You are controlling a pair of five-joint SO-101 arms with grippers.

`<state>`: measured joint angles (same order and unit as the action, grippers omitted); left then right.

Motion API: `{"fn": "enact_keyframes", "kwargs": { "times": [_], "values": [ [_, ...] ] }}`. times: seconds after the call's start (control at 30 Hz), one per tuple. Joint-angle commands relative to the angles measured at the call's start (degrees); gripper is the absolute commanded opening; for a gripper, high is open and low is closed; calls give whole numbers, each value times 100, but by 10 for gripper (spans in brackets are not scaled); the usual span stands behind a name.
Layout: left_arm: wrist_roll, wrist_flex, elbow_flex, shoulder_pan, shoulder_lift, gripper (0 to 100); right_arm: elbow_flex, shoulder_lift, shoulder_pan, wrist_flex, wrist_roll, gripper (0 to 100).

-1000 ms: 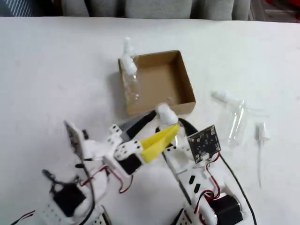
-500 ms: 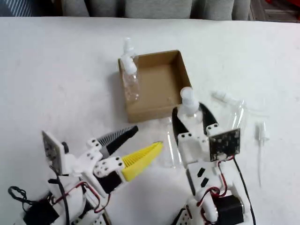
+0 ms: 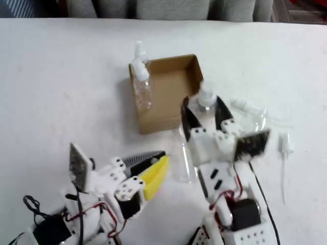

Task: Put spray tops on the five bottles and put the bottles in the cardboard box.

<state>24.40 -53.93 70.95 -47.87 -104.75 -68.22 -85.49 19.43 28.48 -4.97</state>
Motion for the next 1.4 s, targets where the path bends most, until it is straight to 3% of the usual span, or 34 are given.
{"fn": "enact_keyframes", "kwargs": {
  "times": [0.0,0.2,0.4,0.73,1.0,1.2,1.37],
  "values": [
    [-246,404,387,-110,-22,45,976,980,286,-66,-343,15],
    [-255,1837,1442,-84,-22,20,2303,2070,813,840,-536,15],
    [-255,2356,1960,-66,-22,20,2523,2176,1288,1314,-492,15],
    [-255,3385,2602,488,-22,20,2549,1877,1297,1956,-484,15],
    [-255,3411,2611,488,-13,20,2541,1437,1297,2396,-299,15],
    [-255,3411,2611,444,-13,20,2505,1613,1226,2141,-167,15],
    [-246,3182,2611,435,-22,20,2497,2237,470,1464,-167,15]
  ]
}}
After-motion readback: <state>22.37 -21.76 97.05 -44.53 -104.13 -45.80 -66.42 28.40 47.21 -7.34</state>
